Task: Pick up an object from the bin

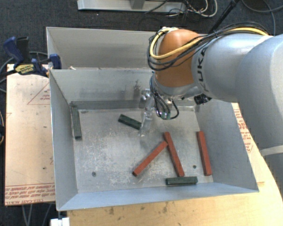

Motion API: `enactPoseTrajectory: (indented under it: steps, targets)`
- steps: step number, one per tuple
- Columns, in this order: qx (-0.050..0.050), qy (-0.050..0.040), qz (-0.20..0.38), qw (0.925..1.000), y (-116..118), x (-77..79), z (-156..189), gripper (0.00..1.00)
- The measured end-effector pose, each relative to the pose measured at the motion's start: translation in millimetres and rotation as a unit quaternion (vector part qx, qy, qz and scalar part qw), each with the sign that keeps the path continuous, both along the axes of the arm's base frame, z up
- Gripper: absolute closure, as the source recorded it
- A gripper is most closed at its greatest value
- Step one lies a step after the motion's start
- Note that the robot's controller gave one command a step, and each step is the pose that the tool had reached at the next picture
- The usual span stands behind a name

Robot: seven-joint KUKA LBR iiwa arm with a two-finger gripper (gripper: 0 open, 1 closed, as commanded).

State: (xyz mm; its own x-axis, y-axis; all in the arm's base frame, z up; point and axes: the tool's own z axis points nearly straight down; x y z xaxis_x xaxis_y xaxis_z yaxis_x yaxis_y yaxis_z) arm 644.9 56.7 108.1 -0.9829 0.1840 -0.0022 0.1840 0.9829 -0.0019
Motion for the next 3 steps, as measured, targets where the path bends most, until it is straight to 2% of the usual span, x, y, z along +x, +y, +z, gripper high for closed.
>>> enactPoseTrajectory:
  steps: [1,2,3]
  targets:
    - [0.002,0.0016,0.043,0.9991,9,-1.5,-40,0.0]
    - [0.002,-0.0009,0.042,0.9991,8,0.2,-37,1.0]
    - [0.001,-0.0057,0.094,0.9956,13,5.4,226,1.0]
